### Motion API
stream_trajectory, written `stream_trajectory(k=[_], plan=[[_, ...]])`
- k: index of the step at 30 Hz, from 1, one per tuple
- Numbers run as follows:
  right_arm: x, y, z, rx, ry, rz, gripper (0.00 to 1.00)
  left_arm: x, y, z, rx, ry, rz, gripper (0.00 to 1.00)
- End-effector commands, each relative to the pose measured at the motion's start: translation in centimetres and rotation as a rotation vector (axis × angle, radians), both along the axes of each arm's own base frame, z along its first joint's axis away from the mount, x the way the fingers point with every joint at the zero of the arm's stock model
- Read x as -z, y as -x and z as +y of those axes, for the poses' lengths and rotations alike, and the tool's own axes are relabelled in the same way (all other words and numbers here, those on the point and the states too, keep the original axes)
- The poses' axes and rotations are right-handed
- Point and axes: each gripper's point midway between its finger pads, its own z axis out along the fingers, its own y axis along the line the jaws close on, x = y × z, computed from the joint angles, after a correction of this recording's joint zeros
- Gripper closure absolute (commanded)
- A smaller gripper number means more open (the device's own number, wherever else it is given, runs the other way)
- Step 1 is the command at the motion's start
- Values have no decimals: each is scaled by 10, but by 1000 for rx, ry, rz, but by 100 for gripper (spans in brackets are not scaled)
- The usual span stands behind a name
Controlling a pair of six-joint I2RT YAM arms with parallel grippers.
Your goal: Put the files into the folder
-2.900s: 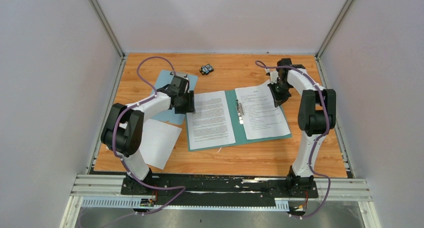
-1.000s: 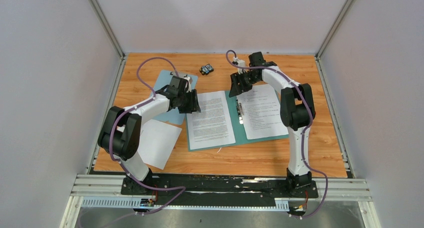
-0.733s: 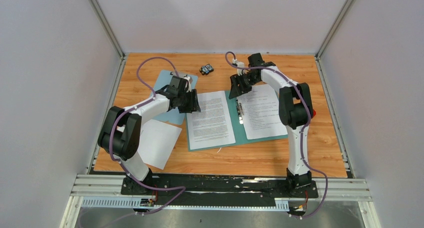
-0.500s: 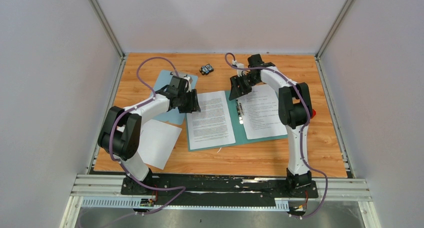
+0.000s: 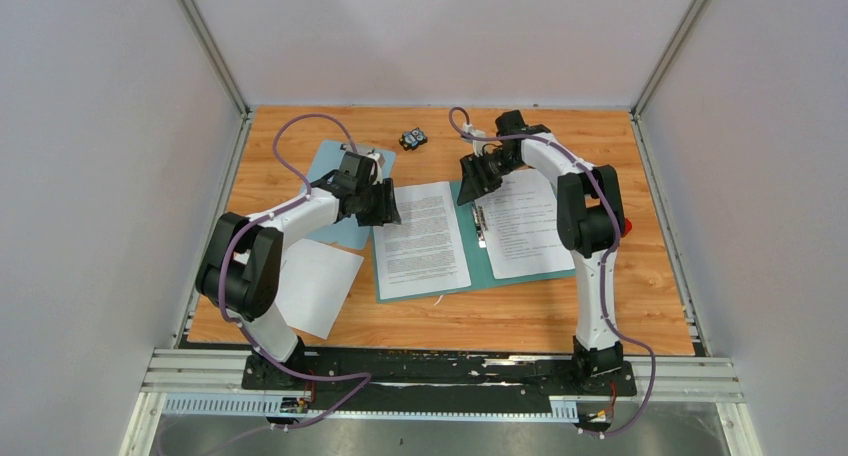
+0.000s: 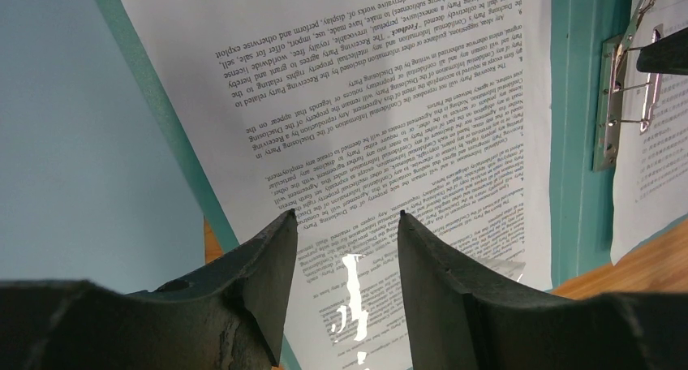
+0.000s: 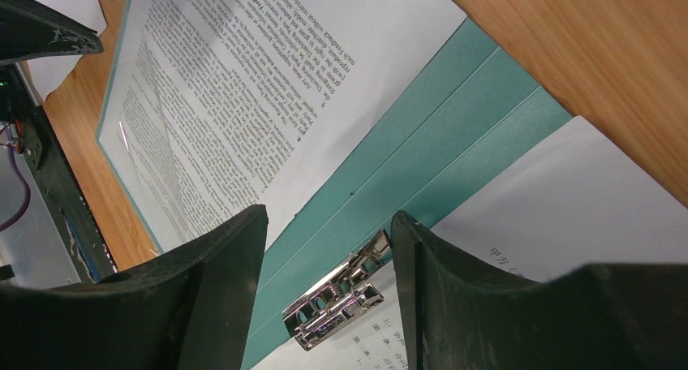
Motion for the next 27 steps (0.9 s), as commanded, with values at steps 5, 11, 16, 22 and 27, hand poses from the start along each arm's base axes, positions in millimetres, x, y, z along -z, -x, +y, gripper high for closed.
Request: stream_trajectory(k=[5, 11, 16, 22, 27], plan=[[-42, 16, 9, -70, -82, -59, 42, -2, -4, -2, 3, 4, -28, 44], [-56, 52, 4, -93, -94, -70, 42, -6, -2, 0, 7, 0, -34, 43], [-65, 66, -3, -40, -72, -91, 42, -8, -3, -2, 9, 9, -36, 44], [-74, 50, -6, 168, 63, -134, 48, -11, 1, -2, 13, 18, -35, 44], [-67, 60, -5, 249, 263, -130, 54, -10, 5, 3, 16, -9, -35, 44]])
